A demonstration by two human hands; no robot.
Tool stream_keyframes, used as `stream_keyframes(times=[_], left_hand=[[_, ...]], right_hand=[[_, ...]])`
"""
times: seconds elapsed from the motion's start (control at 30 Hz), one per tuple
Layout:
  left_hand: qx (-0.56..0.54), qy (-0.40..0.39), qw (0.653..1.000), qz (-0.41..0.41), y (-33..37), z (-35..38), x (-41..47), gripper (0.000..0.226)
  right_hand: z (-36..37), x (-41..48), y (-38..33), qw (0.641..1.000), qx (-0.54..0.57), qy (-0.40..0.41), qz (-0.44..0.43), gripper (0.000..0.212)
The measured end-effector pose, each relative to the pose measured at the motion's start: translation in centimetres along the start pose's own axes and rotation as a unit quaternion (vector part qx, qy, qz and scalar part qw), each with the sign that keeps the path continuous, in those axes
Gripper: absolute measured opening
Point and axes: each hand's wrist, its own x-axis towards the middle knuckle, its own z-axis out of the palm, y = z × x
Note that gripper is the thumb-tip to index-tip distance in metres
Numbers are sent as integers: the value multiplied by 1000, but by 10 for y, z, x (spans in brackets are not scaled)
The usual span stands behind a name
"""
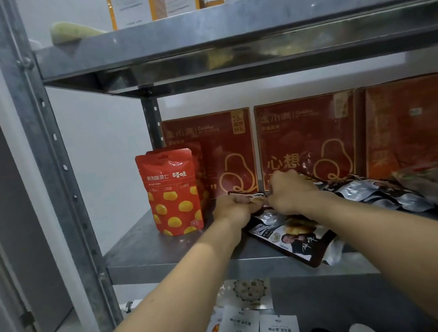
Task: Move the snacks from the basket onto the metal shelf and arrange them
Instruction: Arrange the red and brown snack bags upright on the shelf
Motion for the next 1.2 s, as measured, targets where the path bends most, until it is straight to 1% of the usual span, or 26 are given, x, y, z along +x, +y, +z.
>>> stream_keyframes(times=[0.1,0.17,0.23,0.27,0.33,0.37,0.43,0.57,0.67,0.77,0.9,1.07,1.2], left_hand=[[-5,10,1000,9,7,-9,-2,27],[-16,15,999,45,10,-16,-7,32],[-22,14,995,95,10,-22,-11,35],[-15,17,993,116,7,-25,-11,37],[-12,34,989,145,2,-26,-10,37],[-17,41,987,154,0,-26,-9,37],[-12,56,984,169,-1,-24,-4,34],[5,60,976,207,0,-18,13,31],[26,62,972,226,-3,-12,32,35],[34,65,971,228,-7,-11,47,33],[54,70,974,209,-13,-9,62,34],[92,53,973,206,-20,-3,77,39],[80,49,977,191,-24,-4,81,40]], right_hand=[[-6,3,-5,999,45,3,9,23],[-7,4,-8,996,89,5,26,24],[-4,5,-9,991,129,10,44,16],[-1,6,-9,986,157,8,50,23],[6,10,-10,974,216,-2,62,48],[8,10,-11,970,237,3,63,55],[11,14,-11,961,267,27,64,61],[16,21,-13,951,281,113,62,51],[20,33,-15,947,281,140,68,49],[26,50,-15,949,268,155,56,47],[36,66,-17,961,235,143,33,47],[40,73,-18,971,204,113,52,59],[42,74,-15,973,199,101,58,61]])
